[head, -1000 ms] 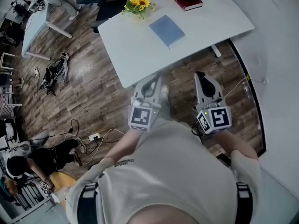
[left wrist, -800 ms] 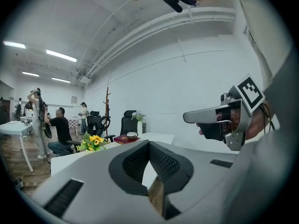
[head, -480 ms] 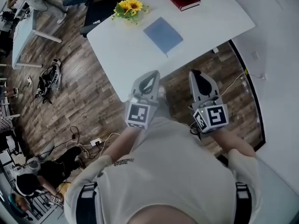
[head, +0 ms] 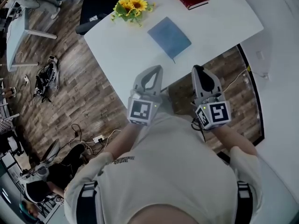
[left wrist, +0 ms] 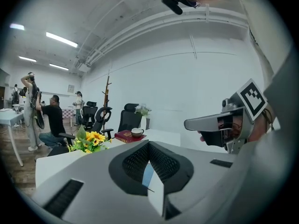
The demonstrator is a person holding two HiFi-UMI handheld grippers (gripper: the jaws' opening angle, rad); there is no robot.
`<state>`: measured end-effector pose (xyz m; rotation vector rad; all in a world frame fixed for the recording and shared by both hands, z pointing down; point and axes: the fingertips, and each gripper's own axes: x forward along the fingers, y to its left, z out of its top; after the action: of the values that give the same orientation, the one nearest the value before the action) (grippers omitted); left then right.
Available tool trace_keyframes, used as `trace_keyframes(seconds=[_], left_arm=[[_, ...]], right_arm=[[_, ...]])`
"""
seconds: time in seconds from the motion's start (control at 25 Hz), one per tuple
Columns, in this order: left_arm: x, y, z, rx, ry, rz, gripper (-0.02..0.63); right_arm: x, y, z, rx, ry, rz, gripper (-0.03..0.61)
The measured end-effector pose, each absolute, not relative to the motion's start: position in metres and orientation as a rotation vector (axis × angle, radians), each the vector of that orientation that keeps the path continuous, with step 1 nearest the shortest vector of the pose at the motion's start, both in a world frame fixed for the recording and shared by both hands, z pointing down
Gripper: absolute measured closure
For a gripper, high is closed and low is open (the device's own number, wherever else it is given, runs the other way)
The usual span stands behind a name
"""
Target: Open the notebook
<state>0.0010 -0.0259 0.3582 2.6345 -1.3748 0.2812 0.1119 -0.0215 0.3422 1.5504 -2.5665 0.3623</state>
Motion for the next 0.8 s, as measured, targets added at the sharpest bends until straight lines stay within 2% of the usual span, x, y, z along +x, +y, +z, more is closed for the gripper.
trace_keyframes(seconds=[0.44,0.8], left_arm=[[-0.001,-0.066,0.357,2.632,-1.31,0.246,0.601],[0.005,-0.074,0.372,2.565,-1.325,0.295,0.601]], right_arm=[[0.083,-0.064,0.348,1.524,-2.53,0.398,0.575],[0.092,-0.079,0.368,1.486,-2.507,0.489,0.575]])
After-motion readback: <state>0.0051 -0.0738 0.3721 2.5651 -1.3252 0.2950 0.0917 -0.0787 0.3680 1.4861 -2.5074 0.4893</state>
